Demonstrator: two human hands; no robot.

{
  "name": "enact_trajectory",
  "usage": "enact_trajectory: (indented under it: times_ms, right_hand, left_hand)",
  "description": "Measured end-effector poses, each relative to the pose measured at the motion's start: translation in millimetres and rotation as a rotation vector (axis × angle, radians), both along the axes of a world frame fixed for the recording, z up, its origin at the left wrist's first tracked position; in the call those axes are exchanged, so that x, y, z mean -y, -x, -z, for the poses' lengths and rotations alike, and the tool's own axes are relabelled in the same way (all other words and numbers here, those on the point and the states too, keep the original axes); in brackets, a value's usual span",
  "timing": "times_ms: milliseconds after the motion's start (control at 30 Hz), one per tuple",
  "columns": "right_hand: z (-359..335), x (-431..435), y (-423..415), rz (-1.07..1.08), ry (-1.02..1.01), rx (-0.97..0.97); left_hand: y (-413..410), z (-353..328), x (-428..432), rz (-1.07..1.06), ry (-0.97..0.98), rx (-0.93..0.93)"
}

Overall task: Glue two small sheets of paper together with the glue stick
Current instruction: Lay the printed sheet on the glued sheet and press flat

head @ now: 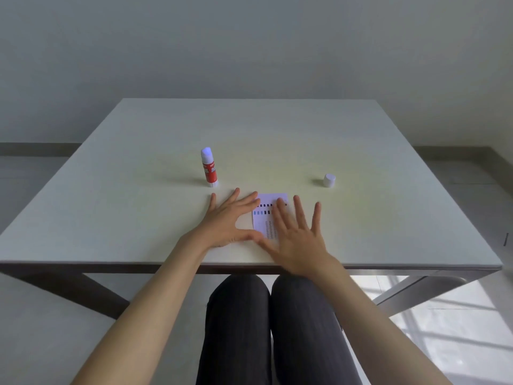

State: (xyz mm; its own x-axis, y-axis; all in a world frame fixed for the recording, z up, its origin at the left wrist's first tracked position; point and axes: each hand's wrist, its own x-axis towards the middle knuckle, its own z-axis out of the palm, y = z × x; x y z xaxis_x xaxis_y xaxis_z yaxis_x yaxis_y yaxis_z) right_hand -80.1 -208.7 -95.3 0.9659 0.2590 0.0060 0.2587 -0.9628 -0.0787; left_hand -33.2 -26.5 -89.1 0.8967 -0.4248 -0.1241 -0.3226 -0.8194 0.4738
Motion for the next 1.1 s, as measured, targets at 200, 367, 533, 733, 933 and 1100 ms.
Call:
enact_trajectory:
  times_ms: [200, 367, 533, 733, 933, 1100]
  right_hand:
    - [3.8, 13.8, 12.3, -0.078, -0.052, -0.043]
    - [-1.5, 1.0, 2.5, -0.035, -0.025, -0.024]
    - [-2.2, 8.8, -16.0, -0.100, 0.011, -0.067]
    - [1.2, -9.4, -8.6, -0.183, 0.025, -0.042]
    - [0.8, 23.2, -32.3, -0.010, 0.014, -0.051]
    - [12.0, 20.1, -29.8, -0.016, -0.023, 0.007]
  left_hand:
    - [1.8, -5.2, 0.6, 0.007, -0.090, 0.032]
    - [2.6, -8.8, 1.1, 0.012, -0.110, 0.034]
    - [2.7, -8.2, 0.7, 0.022, -0.125, 0.059]
    - [2.3, -9.0, 0.7, 0.026, -0.149, 0.060]
    - [3.1, -7.1, 0.2, 0.019, -0.133, 0.043]
    - [5.8, -4.7, -1.0, 0.019, -0.025, 0.048]
